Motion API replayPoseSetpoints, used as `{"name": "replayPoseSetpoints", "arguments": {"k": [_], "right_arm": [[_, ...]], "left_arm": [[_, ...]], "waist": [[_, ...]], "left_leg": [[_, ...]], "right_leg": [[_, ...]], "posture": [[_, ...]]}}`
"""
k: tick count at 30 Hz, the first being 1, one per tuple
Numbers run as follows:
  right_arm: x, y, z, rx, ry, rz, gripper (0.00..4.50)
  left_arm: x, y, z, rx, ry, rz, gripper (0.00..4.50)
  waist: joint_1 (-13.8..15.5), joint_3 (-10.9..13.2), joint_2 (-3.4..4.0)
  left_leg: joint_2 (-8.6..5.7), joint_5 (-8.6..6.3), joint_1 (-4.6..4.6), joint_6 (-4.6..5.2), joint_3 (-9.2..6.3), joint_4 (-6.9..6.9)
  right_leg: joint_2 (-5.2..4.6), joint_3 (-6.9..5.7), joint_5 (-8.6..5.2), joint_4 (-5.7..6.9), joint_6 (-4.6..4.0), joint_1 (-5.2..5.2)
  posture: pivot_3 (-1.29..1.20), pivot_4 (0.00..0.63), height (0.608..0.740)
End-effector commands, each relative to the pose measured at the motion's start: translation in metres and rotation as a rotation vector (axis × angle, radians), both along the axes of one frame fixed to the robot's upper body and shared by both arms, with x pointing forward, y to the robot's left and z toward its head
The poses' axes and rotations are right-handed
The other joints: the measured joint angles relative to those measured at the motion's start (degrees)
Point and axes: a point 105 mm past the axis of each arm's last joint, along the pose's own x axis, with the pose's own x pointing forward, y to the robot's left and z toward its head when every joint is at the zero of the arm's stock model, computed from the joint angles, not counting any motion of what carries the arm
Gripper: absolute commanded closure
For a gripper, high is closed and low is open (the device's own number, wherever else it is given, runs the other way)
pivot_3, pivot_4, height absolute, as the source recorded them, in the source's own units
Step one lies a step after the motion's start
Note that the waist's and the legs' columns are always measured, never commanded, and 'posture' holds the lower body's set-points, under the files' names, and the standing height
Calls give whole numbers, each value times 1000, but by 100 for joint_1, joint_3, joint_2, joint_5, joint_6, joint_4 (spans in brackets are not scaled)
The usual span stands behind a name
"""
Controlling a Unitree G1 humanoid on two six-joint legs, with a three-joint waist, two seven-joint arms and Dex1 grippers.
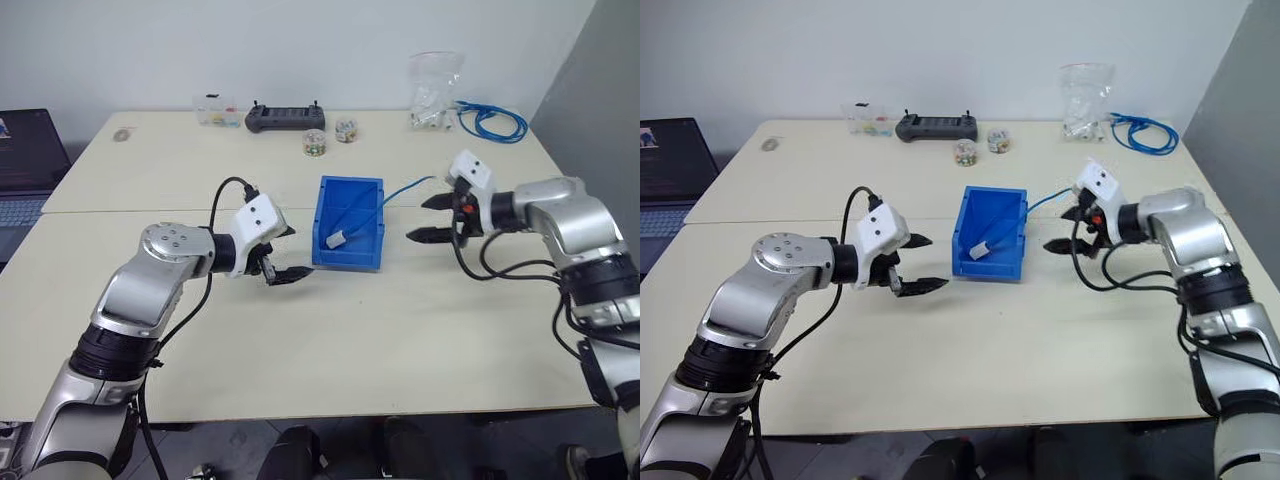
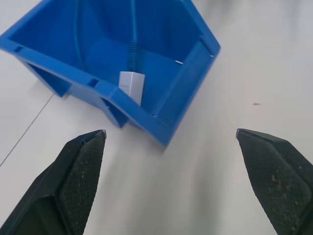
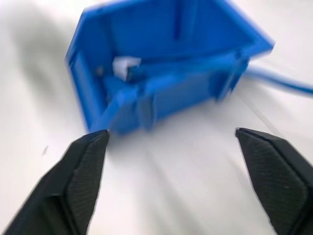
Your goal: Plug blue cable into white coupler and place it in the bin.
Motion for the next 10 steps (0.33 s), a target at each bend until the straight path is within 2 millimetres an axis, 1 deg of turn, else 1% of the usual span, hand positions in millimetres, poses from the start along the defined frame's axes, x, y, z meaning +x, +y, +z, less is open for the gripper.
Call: {"name": "replayPoseSetpoints", "arguments": {"k": [1, 3, 6, 10], "right_arm": [[-28, -11, 16, -2, -110, 87, 43], [-37, -14, 26, 64, -162, 75, 43], [-50, -15, 36, 142, -210, 57, 43], [-61, -10, 35, 185, -212, 44, 43]], "left_arm": [[4, 22, 9, -35, -70, 89, 0], [4, 31, 11, -44, -106, 123, 0], [2, 42, 13, -70, -115, 147, 0], [-1, 46, 13, -112, -104, 152, 0]], "waist": [[6, 0, 1], [-8, 1, 1], [-1, 1, 1], [30, 1, 1]], "left_leg": [[0, -3, 0, 6, 0, 0], [1, -3, 0, 5, 2, 1], [4, -2, 3, 4, 5, 4], [4, -4, 11, 9, -9, 5]], "right_leg": [[0, 0, 0, 1, 0, 0], [0, 4, 0, 1, 0, -1], [0, 6, 1, 6, 0, -1], [1, -6, 4, 8, -3, 12]], "posture": [[0, 150, 740], [0, 150, 740], [0, 150, 740], [0, 150, 740]]}}
